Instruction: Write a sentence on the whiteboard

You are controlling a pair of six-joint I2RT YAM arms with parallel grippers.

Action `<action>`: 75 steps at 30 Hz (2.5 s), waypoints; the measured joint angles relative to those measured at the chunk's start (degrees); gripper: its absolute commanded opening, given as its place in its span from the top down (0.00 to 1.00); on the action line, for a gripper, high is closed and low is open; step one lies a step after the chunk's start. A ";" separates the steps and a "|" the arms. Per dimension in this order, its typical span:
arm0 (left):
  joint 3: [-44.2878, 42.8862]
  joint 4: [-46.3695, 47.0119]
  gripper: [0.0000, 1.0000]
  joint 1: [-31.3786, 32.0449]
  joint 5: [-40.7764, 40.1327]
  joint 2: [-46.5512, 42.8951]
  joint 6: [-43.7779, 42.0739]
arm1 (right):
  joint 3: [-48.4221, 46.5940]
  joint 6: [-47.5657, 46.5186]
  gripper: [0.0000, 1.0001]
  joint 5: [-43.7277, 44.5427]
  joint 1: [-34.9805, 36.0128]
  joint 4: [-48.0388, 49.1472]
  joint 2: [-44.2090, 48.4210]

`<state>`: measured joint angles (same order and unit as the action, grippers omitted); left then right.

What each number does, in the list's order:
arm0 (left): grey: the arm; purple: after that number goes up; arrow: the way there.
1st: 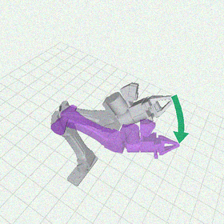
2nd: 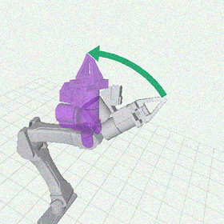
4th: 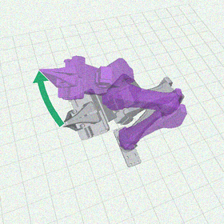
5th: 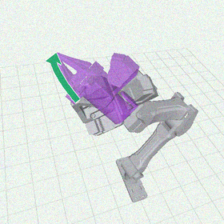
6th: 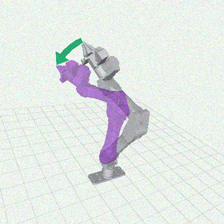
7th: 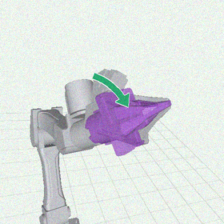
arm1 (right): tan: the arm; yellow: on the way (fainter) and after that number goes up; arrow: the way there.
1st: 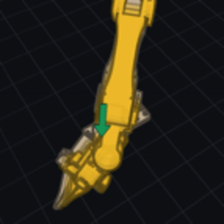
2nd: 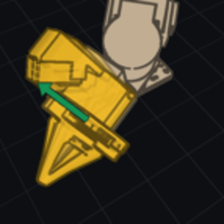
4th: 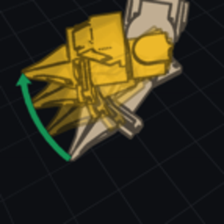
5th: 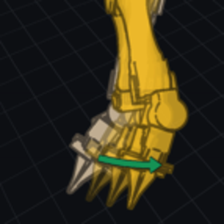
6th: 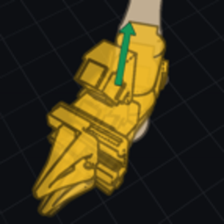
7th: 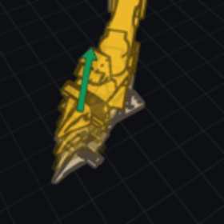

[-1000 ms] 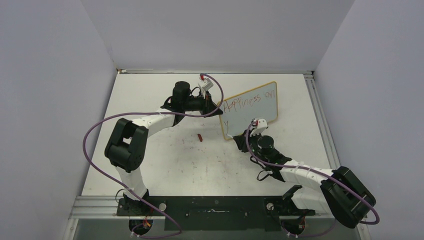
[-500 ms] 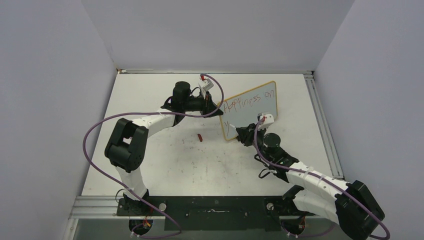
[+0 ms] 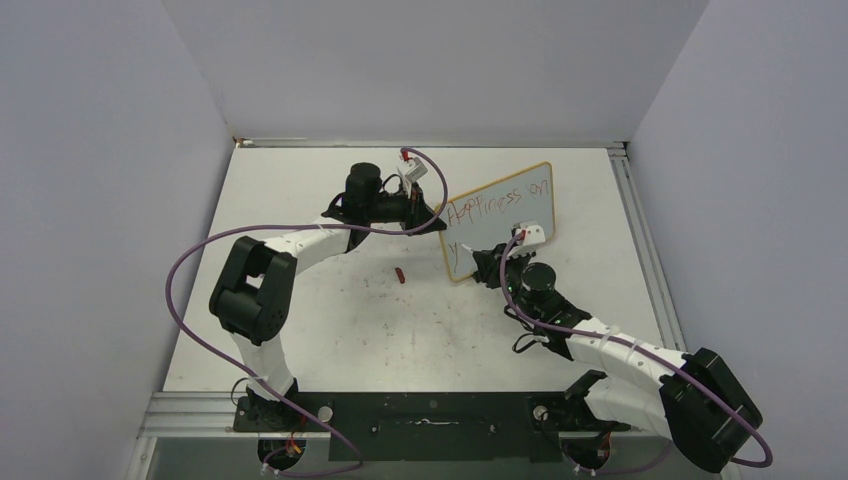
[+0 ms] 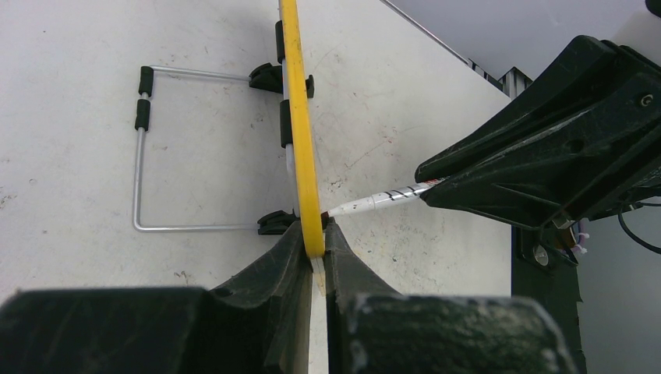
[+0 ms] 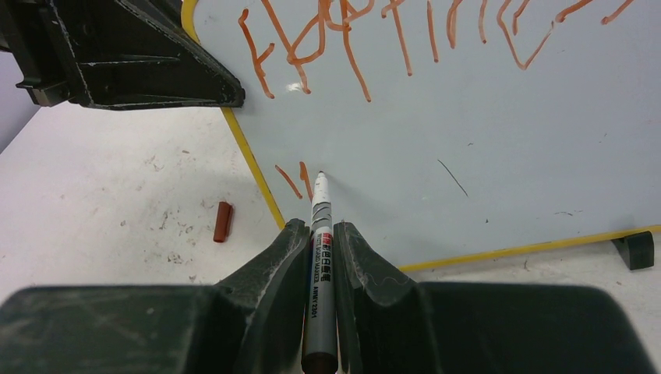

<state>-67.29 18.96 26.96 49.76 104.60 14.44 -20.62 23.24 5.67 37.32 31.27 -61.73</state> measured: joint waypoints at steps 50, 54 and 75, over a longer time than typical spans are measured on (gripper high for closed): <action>0.00 0.07 1.00 -0.07 -0.24 0.00 -0.07 | -1.03 -2.05 0.95 1.62 -0.15 2.40 -1.79; 0.00 0.09 1.00 0.00 -0.17 0.00 -0.04 | -1.03 -2.05 0.95 1.60 -0.15 1.55 -1.05; 0.00 0.11 1.00 0.11 -0.09 0.00 0.17 | -0.15 -3.19 0.95 2.05 -1.68 0.90 1.33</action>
<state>-67.29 19.07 27.07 49.67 104.60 14.61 -20.78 20.05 7.73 35.64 32.16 -60.40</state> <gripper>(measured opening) 0.063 0.149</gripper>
